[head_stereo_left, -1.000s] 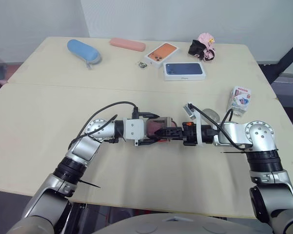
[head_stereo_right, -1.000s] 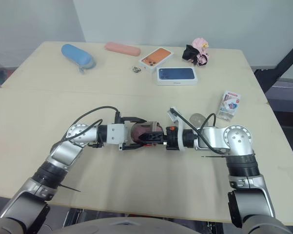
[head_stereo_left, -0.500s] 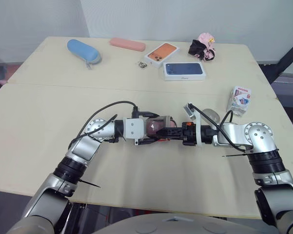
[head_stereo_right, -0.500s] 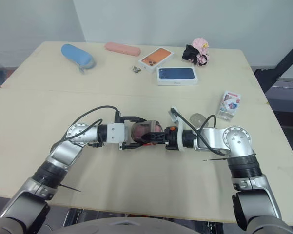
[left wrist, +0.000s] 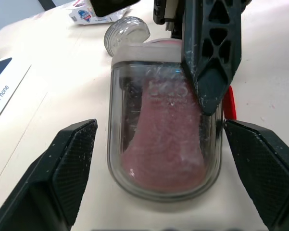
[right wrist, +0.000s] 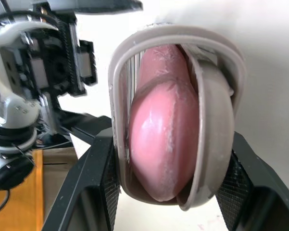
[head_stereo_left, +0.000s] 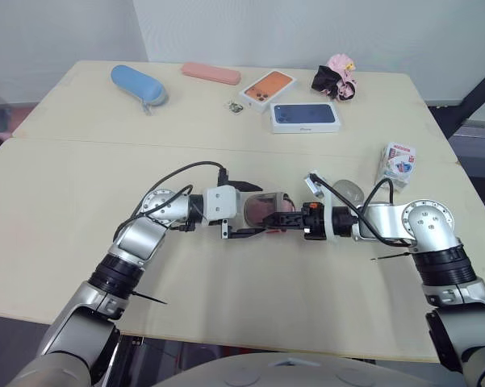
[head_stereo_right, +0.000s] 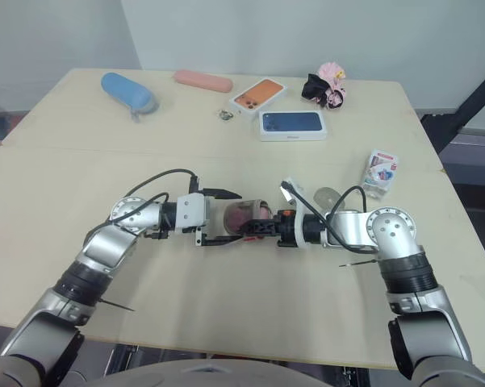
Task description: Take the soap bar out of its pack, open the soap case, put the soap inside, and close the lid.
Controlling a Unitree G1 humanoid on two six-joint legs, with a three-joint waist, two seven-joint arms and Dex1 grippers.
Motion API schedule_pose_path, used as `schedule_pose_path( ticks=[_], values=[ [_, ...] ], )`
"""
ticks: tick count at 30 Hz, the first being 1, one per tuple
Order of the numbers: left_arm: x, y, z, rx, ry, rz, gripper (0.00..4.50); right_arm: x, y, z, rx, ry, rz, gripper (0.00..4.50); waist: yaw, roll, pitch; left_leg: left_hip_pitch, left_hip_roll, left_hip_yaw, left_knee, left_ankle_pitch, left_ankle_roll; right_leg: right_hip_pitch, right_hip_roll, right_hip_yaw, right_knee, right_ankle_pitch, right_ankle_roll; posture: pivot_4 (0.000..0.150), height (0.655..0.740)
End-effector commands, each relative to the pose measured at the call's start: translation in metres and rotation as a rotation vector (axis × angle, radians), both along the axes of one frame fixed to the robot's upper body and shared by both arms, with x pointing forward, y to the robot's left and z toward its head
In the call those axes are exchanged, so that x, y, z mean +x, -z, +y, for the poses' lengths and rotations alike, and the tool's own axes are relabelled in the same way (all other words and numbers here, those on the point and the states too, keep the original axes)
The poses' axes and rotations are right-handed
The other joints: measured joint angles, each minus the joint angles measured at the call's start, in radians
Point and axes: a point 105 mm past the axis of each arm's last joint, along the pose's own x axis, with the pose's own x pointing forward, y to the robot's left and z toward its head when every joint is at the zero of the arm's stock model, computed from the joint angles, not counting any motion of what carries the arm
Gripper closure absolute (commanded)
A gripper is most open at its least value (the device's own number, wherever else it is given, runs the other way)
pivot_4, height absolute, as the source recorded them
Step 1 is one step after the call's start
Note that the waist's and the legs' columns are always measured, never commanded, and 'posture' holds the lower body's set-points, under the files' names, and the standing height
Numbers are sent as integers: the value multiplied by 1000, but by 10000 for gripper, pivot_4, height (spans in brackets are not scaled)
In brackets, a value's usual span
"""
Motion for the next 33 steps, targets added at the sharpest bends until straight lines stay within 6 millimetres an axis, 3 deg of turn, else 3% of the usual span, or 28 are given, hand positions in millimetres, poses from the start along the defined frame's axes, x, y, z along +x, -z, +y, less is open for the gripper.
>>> schedule_pose_path(
  ticks=[1, 6, 9, 16, 26, 33],
  values=[
    [9, -16, 19, -20, -26, 40, 0, -5, -9, -1, -11, -56, -61, 24200, 0, 0, 0, 0, 0, 0, 0, 0, 0, 0, 0, 0, 0, 0, 0, 1500, 7400],
    [8, -18, 38, 11, -45, 271, 0, -5, -18, -12, -179, -173, -226, 24200, 2, 1, 0, 0, 0, 0, -1, 0, 0, 0, 0, 0, -2, 0, 0, 1500, 7400],
    [8, -25, 40, 23, -60, 336, 0, -6, -30, -14, -326, -319, -421, 24200, 4, 1, 1, 0, 0, 0, -1, 0, 0, 0, 0, -1, -5, 0, 0, 1500, 7400],
    [-2, -40, 6, 9, -20, 342, 0, 7, -58, -6, -631, -683, -853, 24201, -1, 2, 2, -2, 0, 0, -3, 0, 0, 0, 1, 0, -3, 0, 0, 1500, 7400],
    [10, -34, -19, 26, -78, 193, 0, 18, -59, 11, -793, -909, -983, 24201, 2, 2, 2, -3, 0, 0, 0, 0, 0, 0, 2, 0, -2, 0, 0, 1500, 7400],
    [1, -29, -34, 46, -28, 183, 0, 15, -53, 15, -794, -935, -968, 24201, -3, 2, 2, -2, 1, 0, 0, 0, 0, 0, 2, 1, 0, 0, 0, 1500, 7400]
  ],
)
